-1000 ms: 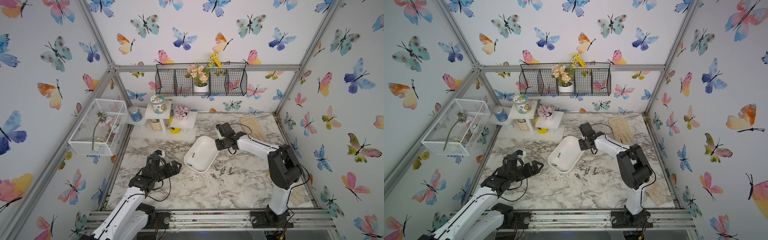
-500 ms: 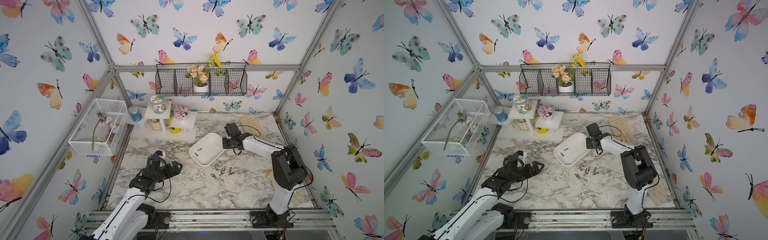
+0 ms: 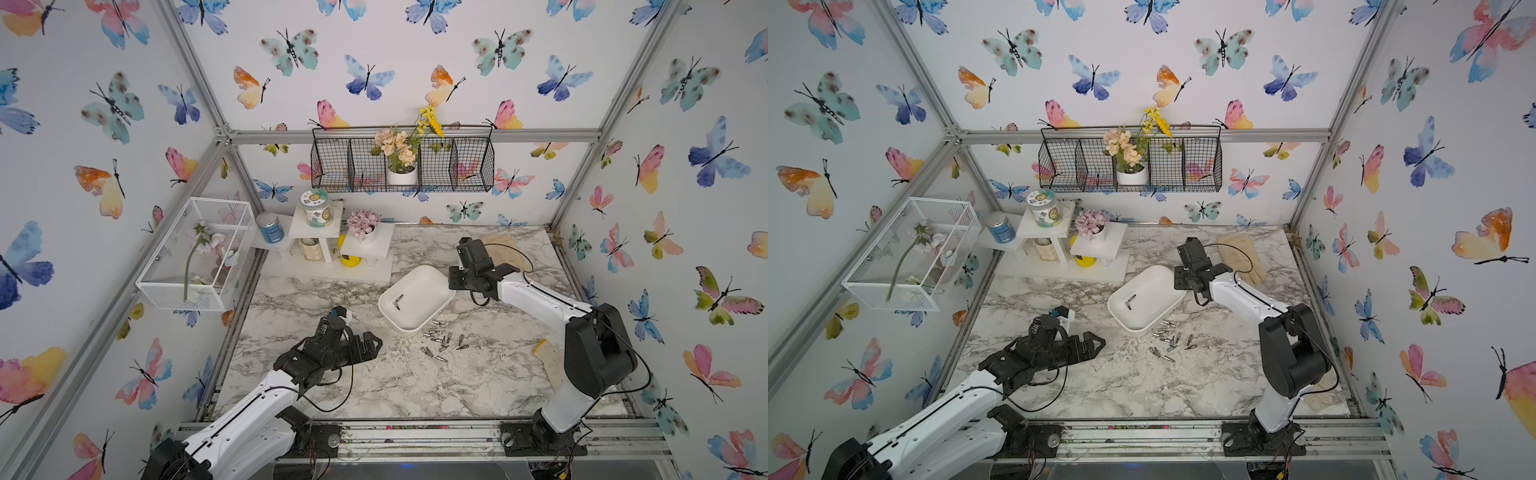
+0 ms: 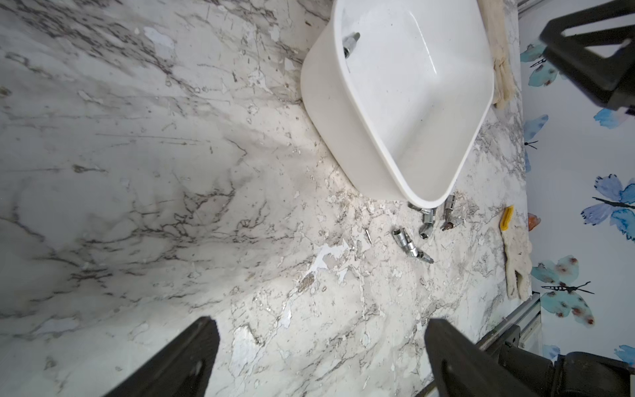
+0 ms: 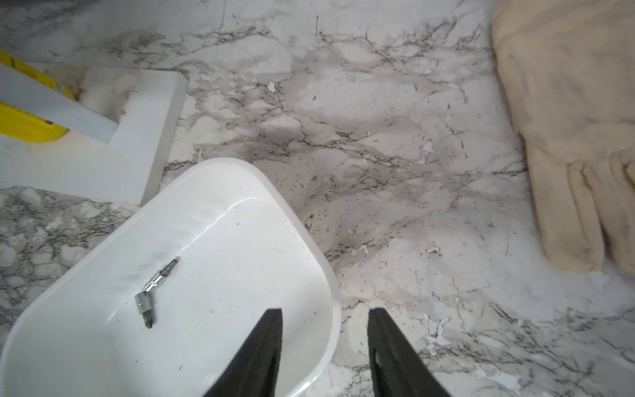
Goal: Put the bit on the desktop into the storage box
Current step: Pick up the screwdriver bit from the center of the board.
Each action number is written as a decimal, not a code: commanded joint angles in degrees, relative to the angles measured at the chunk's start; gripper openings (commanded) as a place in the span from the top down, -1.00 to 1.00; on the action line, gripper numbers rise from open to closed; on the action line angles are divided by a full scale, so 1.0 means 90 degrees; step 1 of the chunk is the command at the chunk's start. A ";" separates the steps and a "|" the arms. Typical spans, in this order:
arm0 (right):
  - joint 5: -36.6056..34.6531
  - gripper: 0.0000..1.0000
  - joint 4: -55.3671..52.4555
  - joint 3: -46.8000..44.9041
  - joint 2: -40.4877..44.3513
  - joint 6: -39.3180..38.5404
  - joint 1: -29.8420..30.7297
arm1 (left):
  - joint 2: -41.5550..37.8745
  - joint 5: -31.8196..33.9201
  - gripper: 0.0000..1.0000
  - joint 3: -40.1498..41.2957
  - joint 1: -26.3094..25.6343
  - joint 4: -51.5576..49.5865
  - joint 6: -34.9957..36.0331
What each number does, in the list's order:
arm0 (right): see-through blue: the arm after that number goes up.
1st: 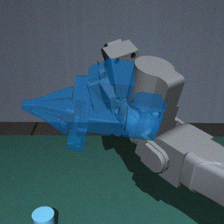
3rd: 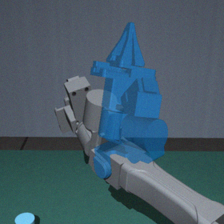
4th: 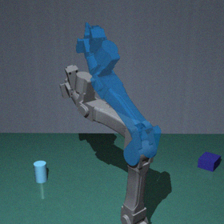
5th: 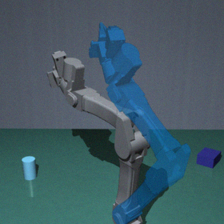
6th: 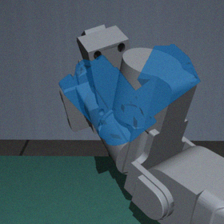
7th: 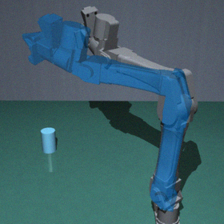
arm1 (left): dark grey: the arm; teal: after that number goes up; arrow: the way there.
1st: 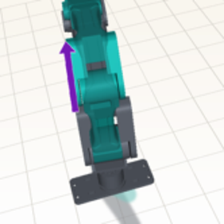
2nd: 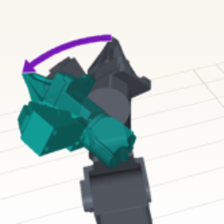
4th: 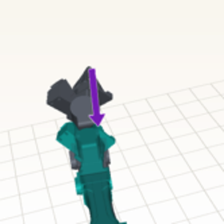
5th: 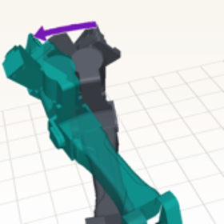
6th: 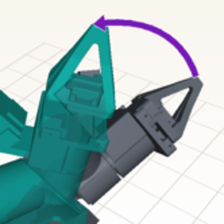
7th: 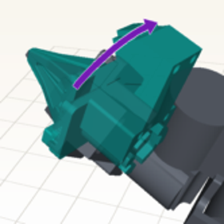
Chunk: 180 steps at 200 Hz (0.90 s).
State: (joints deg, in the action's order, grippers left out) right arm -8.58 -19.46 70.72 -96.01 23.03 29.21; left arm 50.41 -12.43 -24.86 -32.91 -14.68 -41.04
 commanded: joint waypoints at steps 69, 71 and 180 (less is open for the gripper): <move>0.0410 0.04 -0.1179 -0.1466 0.1807 0.0225 -0.0023 | 0.0514 0.0121 -0.97 -0.0225 -0.0282 0.1038 -0.0357; 0.0428 0.04 -0.1178 -0.1509 0.1836 0.0239 -0.0023 | 0.0525 0.0121 -0.97 -0.0230 -0.0280 0.1050 -0.0361; 0.1865 0.24 -0.0839 -0.2565 0.1199 0.0243 -0.0023 | 0.0958 0.0656 -0.97 -0.0391 -0.0923 0.1084 -0.0557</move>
State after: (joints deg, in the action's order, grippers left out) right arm 4.69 -28.27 48.14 -83.85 25.63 29.21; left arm 57.91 -9.87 -26.48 -39.44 -4.97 -45.34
